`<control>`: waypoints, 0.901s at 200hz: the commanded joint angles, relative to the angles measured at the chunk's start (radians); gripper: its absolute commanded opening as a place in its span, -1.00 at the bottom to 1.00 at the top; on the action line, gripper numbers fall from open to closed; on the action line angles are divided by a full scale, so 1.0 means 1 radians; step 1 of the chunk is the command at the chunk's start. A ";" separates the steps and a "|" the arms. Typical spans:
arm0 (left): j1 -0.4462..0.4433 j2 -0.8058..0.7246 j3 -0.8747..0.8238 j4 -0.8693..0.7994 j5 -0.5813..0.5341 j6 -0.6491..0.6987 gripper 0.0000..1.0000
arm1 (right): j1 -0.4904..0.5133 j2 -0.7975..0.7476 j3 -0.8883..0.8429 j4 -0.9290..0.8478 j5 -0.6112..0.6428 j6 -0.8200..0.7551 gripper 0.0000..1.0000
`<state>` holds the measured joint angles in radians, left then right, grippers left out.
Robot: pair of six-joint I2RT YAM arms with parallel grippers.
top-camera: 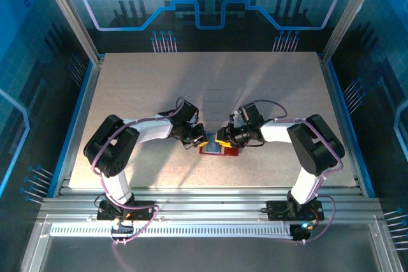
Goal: Take the credit cards out of the card holder
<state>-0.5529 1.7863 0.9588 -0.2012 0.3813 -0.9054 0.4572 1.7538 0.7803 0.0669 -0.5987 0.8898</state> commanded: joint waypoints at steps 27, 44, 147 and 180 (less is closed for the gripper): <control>-0.007 0.011 0.003 -0.041 -0.024 0.025 -0.90 | 0.005 -0.041 0.019 -0.126 0.065 -0.050 -0.31; -0.006 0.009 0.001 -0.041 -0.025 0.022 -0.90 | 0.005 -0.050 0.019 -0.134 0.069 -0.049 -0.31; -0.007 -0.046 0.021 -0.037 -0.014 0.016 -0.88 | -0.011 -0.099 0.025 -0.150 0.052 -0.061 -0.31; -0.027 -0.072 0.029 -0.025 -0.014 -0.002 -0.88 | -0.014 -0.092 -0.002 -0.126 0.047 -0.049 -0.33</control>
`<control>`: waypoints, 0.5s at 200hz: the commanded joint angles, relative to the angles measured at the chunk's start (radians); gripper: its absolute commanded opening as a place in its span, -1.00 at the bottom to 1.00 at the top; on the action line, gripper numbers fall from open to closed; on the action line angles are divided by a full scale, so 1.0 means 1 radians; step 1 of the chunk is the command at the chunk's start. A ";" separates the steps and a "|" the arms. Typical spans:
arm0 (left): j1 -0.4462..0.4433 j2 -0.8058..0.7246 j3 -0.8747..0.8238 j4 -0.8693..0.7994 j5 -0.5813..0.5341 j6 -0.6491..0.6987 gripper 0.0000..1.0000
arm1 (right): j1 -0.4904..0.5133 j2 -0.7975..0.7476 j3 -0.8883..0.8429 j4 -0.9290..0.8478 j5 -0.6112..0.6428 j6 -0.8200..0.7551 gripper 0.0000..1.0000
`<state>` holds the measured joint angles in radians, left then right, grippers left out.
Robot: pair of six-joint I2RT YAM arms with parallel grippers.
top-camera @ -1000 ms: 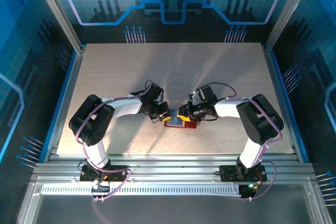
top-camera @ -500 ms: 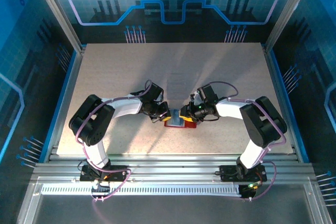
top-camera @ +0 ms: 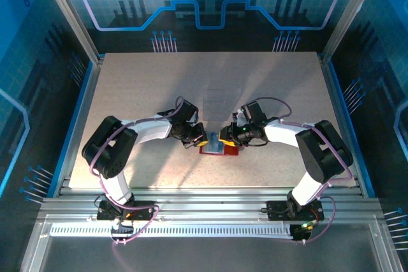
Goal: Take the credit cards out of the card holder
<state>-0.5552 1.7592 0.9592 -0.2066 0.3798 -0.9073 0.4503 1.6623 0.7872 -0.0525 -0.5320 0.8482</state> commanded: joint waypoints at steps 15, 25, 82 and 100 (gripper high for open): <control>-0.040 -0.033 0.041 -0.023 -0.002 0.000 -0.88 | -0.011 0.009 -0.020 0.016 -0.033 0.003 -0.34; -0.044 -0.019 0.050 -0.028 0.003 0.005 -0.88 | -0.014 0.014 -0.030 0.040 -0.041 0.013 -0.35; -0.041 0.017 0.081 -0.137 -0.057 0.077 -0.88 | -0.024 0.050 -0.068 0.090 -0.074 0.027 -0.39; -0.042 0.032 0.079 -0.137 -0.059 0.073 -0.88 | -0.028 0.064 -0.072 0.103 -0.086 0.029 -0.41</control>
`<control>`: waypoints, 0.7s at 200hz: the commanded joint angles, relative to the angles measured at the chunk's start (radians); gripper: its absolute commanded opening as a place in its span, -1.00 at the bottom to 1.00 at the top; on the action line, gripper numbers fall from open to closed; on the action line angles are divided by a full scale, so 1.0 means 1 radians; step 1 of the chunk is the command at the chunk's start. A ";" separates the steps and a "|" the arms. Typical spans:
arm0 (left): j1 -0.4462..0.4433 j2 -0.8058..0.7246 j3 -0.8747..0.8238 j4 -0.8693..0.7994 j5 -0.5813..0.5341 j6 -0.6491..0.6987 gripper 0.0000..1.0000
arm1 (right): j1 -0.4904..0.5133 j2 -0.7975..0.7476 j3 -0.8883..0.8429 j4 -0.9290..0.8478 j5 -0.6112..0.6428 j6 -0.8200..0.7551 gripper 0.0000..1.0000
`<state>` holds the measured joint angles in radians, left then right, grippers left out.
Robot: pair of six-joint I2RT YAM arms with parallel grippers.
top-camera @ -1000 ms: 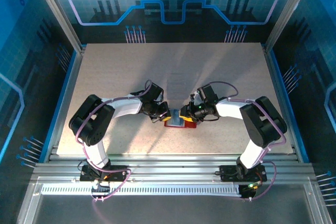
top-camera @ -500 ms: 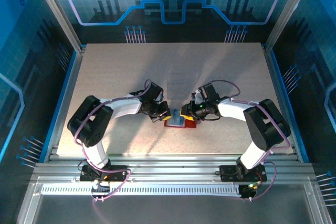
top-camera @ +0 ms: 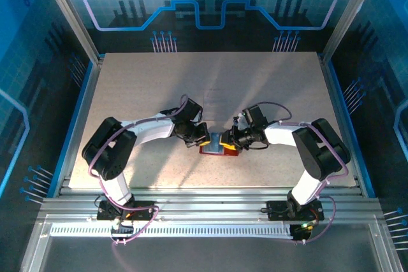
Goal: Take the credit cards out of the card holder
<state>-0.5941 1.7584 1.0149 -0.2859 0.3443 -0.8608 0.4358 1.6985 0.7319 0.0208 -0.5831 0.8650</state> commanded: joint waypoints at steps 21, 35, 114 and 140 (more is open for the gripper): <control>-0.004 0.047 0.019 -0.055 -0.025 0.027 -0.88 | -0.015 0.044 -0.027 0.064 -0.047 0.029 -0.43; -0.005 0.051 0.017 -0.051 -0.024 0.025 -0.89 | -0.017 0.053 -0.035 0.091 -0.056 0.041 -0.44; -0.005 0.059 0.013 -0.054 -0.028 0.022 -0.88 | -0.042 0.059 -0.076 0.174 -0.078 0.079 -0.65; -0.005 0.059 0.014 -0.057 -0.029 0.021 -0.88 | -0.046 0.059 -0.087 0.195 -0.083 0.087 -0.71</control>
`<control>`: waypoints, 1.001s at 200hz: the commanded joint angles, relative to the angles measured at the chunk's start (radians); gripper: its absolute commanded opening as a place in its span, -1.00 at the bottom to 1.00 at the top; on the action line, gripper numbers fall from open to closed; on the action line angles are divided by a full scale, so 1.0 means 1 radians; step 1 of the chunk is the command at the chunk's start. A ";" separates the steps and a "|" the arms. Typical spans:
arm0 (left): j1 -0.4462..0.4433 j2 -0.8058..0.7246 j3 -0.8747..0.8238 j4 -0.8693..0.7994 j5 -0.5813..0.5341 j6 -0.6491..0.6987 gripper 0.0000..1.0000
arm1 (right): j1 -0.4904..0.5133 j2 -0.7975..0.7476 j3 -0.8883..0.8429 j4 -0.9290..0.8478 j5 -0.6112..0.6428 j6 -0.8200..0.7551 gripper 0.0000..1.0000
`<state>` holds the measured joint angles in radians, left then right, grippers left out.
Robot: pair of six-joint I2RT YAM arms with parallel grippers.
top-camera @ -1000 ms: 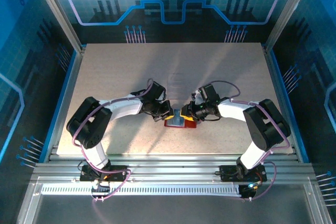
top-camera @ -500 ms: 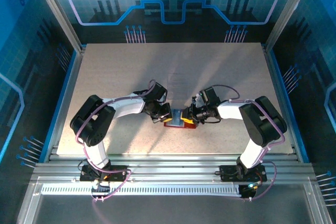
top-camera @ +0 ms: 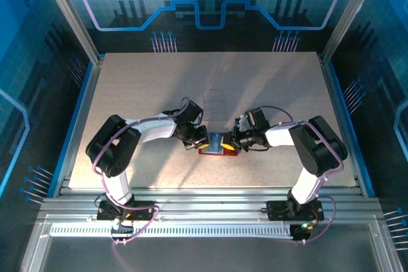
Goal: Take the credit cards out of the card holder
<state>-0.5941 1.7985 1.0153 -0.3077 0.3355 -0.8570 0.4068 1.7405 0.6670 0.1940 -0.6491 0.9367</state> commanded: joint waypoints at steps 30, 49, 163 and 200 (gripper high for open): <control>-0.005 0.019 0.014 -0.037 -0.022 0.018 -0.89 | -0.021 0.017 -0.033 0.036 -0.012 0.018 -0.76; -0.005 0.017 0.010 -0.038 -0.025 0.017 -0.88 | -0.022 0.014 -0.035 0.039 -0.011 0.018 -0.79; -0.006 0.019 0.014 -0.041 -0.027 0.017 -0.89 | -0.067 -0.081 0.003 -0.191 0.037 -0.136 -0.88; -0.004 0.015 0.014 -0.041 -0.027 0.017 -0.88 | -0.096 -0.116 0.024 -0.282 0.055 -0.191 -0.90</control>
<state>-0.5941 1.8000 1.0187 -0.3092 0.3347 -0.8570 0.3355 1.6608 0.6598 0.0292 -0.6262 0.8127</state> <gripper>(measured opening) 0.062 0.066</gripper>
